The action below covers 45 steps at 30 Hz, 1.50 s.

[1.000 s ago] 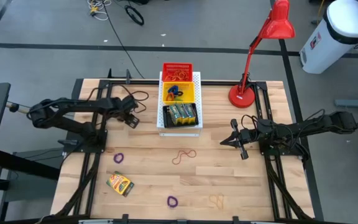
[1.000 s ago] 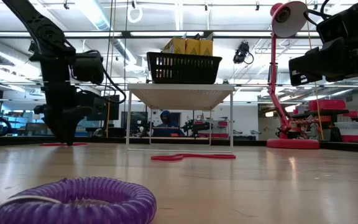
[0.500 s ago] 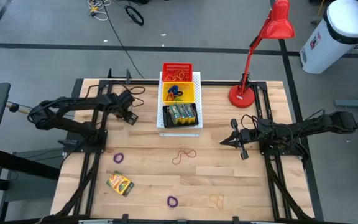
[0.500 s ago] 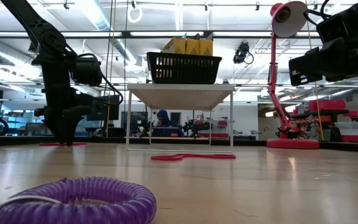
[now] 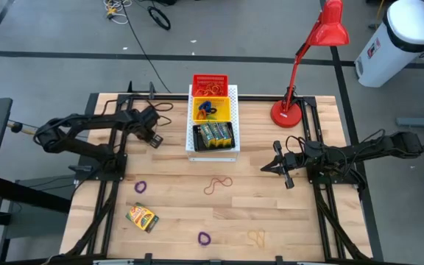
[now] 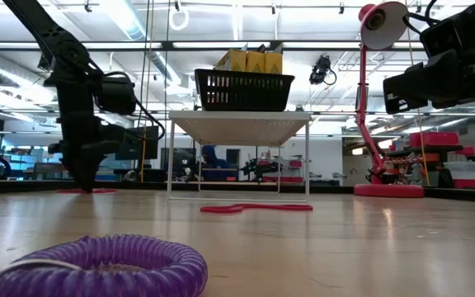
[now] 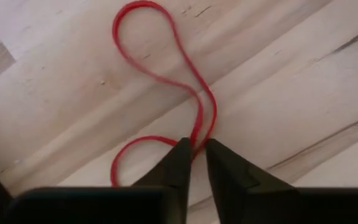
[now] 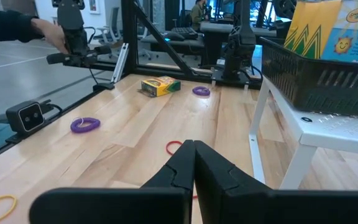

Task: Pick & Place Office Desk Supplies
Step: Put the red rubber band into the red bin on the shelf

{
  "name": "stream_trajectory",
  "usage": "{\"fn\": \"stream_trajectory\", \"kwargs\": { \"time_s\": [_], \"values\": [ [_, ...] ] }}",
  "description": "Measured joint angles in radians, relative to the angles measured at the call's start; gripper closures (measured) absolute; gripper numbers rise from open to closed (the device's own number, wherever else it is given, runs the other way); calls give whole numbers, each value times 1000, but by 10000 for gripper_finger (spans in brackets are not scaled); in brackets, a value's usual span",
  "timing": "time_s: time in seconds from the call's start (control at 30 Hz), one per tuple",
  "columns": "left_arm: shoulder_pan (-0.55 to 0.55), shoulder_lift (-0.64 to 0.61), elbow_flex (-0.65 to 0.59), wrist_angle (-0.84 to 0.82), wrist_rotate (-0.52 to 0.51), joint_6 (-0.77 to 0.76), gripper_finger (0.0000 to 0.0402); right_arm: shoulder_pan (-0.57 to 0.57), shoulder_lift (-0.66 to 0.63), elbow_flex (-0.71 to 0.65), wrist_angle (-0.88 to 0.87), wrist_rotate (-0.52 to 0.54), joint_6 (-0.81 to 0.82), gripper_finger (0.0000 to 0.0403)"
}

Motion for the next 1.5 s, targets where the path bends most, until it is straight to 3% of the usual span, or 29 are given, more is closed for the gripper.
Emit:
{"fn": "stream_trajectory", "kwargs": {
  "time_s": [0.17,0.57,0.83,1.13,1.5],
  "values": [
    [-1,5,78,-84,14,46,394,0,0,0,0,0,0,390],
    [6,3,444,-184,-39,188,397,0,0,0,0,0,1,390],
    [21,4,719,-136,16,284,396,0,0,0,0,0,1,390],
    [10,159,980,-111,89,287,396,0,0,0,0,0,0,390],
    [-25,324,1169,-111,87,277,396,0,0,0,0,0,-1,390]
  ]
}}
